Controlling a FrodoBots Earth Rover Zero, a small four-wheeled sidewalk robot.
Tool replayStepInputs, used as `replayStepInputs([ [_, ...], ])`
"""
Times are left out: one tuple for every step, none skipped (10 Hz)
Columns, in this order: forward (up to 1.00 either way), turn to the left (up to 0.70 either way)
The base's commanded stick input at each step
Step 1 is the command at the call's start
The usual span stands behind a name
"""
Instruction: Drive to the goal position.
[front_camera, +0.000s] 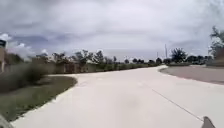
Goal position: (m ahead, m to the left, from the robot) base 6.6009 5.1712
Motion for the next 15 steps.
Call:
replayStepInputs([
  [0.85, 0.00],
  [0.85, 0.00],
  [0.85, 0.00],
  [0.85, 0.00],
  [0.85, 0.00],
  [0.85, 0.00],
  [0.85, 0.00],
  [0.85, 0.00],
  [0.85, 0.00],
  [0.85, 0.00],
  [0.85, 0.00],
  [0.85, 0.00],
  [0.85, 0.00],
  [0.85, 0.00],
  [0.85, 0.00],
])
